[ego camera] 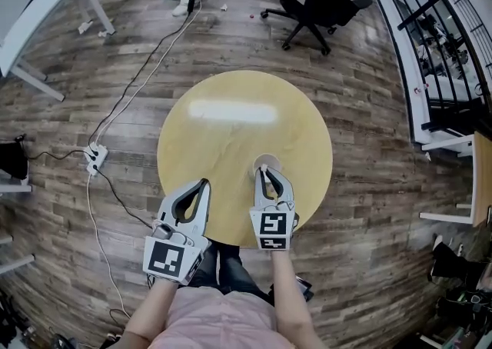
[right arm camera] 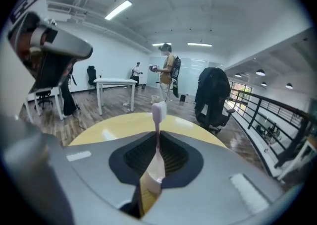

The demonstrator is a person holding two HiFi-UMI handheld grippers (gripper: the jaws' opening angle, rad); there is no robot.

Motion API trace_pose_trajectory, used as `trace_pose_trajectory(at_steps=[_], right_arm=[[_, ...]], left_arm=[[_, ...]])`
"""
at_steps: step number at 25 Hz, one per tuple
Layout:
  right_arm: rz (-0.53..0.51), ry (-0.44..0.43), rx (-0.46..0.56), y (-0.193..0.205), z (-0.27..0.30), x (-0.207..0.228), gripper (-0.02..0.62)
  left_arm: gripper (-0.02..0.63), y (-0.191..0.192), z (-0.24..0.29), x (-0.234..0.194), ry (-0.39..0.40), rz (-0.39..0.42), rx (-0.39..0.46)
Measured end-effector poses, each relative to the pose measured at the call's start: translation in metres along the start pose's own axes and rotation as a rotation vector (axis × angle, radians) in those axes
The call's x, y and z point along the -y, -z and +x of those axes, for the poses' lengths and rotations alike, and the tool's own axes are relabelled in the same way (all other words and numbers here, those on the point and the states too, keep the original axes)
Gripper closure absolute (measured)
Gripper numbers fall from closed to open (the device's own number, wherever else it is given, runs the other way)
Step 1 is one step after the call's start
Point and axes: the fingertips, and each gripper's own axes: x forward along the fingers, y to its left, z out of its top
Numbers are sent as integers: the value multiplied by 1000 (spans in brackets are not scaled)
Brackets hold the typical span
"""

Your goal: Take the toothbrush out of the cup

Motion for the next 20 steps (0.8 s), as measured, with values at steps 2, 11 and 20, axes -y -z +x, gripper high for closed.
trace_pose_trajectory(at_steps=[2,11,20], right_arm=[[54,0,36,-9,-5,6,571],[184,-9,185,-55,-46,20,571],[232,-24,354,-112,-115,20,571]], left_arm=[[609,-2,5,3,13,19,13],[609,-31,19,27,85,77,135],[609,-65,3,45,138,129,237]])
